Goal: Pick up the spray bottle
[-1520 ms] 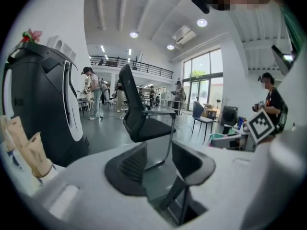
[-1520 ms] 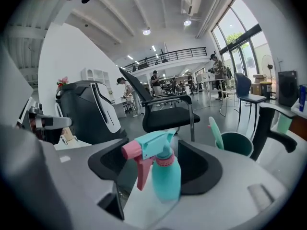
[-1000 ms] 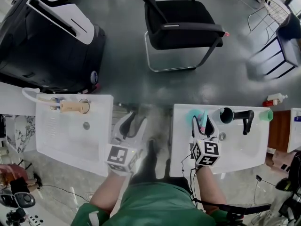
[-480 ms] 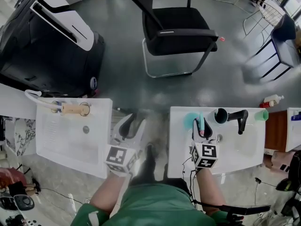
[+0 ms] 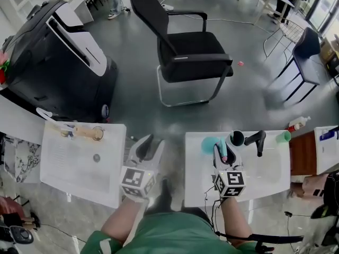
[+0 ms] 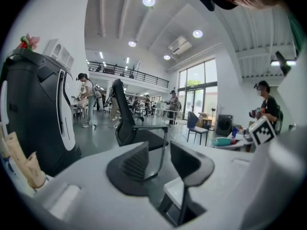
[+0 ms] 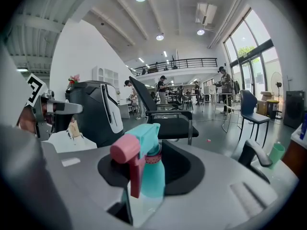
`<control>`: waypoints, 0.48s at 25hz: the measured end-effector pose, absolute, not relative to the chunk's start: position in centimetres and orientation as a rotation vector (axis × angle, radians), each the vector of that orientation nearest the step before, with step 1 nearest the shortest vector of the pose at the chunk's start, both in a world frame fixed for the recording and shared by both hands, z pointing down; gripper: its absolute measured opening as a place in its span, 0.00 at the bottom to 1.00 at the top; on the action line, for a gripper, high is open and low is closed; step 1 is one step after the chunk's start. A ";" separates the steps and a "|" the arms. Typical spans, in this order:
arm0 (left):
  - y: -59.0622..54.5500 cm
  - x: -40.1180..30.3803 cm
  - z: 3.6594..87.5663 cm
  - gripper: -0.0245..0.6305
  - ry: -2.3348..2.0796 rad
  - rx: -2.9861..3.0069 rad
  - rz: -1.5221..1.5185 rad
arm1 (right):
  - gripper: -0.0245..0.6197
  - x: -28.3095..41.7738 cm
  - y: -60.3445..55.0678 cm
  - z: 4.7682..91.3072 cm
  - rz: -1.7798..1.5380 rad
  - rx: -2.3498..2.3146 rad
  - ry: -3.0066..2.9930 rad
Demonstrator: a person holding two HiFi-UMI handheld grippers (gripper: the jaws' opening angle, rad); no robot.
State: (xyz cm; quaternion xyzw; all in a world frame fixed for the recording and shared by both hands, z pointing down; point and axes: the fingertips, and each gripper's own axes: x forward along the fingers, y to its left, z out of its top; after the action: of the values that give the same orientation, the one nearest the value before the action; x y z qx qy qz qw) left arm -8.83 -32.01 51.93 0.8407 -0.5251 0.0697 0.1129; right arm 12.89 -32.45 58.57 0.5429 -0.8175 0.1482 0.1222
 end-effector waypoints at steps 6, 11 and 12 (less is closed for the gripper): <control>-31.0 -8.2 49.3 0.24 -1.552 2.506 0.165 | 0.24 13.6 -31.2 55.7 0.403 1.585 -2.422; -30.7 -7.8 47.7 0.24 -1.545 2.531 0.128 | 0.24 13.9 -30.5 53.3 0.355 1.581 -2.466; -30.6 -7.7 47.4 0.24 -1.544 2.535 0.123 | 0.24 14.0 -30.3 53.0 0.351 1.583 -2.471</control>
State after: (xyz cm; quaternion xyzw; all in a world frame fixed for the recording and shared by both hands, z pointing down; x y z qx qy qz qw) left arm -7.69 -30.58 47.42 0.8501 -0.5180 0.0412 0.0854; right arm 13.97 -30.31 52.95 0.5332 -0.8325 0.1183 0.0928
